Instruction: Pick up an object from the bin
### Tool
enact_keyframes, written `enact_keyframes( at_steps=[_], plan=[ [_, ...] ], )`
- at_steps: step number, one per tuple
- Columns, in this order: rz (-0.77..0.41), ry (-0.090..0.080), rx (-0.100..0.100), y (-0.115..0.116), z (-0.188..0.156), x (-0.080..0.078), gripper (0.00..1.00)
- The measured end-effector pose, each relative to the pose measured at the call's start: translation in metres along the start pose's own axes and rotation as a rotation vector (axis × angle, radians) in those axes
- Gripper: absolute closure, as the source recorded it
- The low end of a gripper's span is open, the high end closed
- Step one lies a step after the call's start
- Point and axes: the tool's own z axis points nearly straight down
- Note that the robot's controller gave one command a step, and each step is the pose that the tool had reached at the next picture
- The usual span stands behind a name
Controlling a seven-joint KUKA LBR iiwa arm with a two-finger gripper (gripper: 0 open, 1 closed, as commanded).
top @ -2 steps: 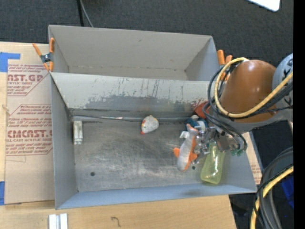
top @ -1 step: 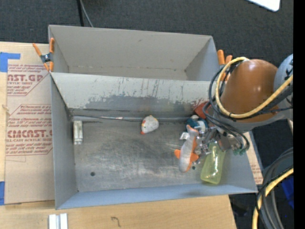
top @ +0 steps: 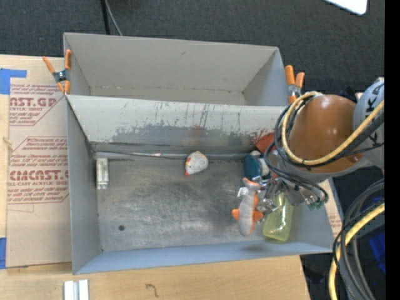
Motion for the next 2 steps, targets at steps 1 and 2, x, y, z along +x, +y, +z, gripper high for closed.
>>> enact_keyframes(
  at_steps=[1, 2],
  plan=[
    [-0.050, 0.017, -0.011, 0.001, -0.022, 0.006, 1.00],
    [-0.206, -0.002, 0.001, -0.010, -0.011, 0.003, 1.00]
  ],
)
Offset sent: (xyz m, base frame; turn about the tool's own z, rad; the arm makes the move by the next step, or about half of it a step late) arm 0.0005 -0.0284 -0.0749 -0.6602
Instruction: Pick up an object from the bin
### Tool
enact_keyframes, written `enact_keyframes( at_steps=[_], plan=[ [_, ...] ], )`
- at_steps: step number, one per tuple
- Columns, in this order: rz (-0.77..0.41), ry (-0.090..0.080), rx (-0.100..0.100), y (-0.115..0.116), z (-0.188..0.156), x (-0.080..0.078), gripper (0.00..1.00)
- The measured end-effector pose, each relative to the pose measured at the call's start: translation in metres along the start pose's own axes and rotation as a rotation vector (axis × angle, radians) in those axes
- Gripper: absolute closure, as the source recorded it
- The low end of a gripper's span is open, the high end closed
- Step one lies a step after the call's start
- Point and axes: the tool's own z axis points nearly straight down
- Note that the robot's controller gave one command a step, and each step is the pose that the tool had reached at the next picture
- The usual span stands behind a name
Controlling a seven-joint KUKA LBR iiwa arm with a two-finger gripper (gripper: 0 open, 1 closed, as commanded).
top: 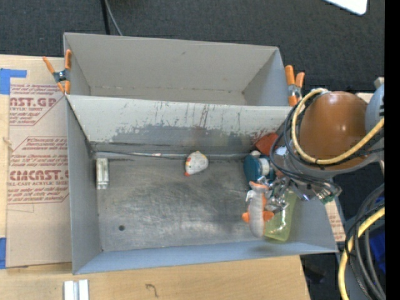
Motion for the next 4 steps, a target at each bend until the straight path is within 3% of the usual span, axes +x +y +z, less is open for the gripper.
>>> enact_keyframes(
  at_steps=[1, 2, 3, 4],
  plan=[
    [-0.205, 0.006, -0.007, -0.014, 0.037, -0.007, 1.00],
    [-0.174, 0.006, -0.009, -0.016, 0.043, -0.008, 1.00],
    [-0.180, 0.005, -0.008, 0.020, -0.037, -0.053, 1.00],
    [-0.180, 0.005, -0.008, 0.020, -0.037, -0.053, 1.00]
  ],
)
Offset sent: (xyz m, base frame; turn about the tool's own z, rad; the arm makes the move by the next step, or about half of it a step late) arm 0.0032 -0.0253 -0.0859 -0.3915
